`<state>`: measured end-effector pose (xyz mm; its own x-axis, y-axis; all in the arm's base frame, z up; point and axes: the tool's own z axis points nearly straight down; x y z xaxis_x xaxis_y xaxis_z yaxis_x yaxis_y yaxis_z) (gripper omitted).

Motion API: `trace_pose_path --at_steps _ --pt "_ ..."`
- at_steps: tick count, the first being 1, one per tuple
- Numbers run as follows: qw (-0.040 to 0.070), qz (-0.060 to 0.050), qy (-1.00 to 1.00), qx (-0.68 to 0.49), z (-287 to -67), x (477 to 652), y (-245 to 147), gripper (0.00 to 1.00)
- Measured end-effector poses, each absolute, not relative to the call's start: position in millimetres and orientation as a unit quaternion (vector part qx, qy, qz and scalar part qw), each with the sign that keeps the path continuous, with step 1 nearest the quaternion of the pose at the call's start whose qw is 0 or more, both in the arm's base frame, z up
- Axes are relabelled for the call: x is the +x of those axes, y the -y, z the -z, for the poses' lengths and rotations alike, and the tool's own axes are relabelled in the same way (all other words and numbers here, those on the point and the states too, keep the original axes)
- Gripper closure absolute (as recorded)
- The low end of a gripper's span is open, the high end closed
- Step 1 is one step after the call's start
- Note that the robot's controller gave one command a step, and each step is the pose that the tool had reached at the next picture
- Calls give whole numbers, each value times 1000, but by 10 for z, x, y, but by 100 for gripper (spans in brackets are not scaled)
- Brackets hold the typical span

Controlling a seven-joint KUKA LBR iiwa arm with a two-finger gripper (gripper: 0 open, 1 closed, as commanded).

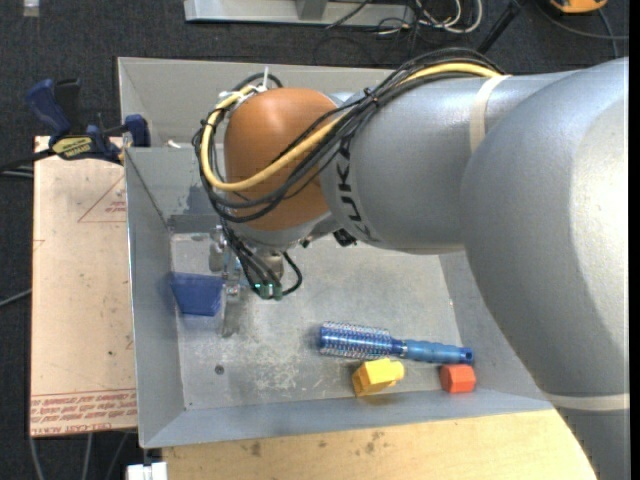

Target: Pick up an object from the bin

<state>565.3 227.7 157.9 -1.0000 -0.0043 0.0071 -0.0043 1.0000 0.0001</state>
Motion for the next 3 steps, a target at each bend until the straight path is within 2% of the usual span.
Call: trace_pose_path --at_steps 1,2,3 --pt "-3 2 979 -203 -2410 5610 -2392 0" --pt "2 -1 950 -312 -1931 5431 -2350 0" --pt "0 1 910 -414 -2376 5143 -2258 0"
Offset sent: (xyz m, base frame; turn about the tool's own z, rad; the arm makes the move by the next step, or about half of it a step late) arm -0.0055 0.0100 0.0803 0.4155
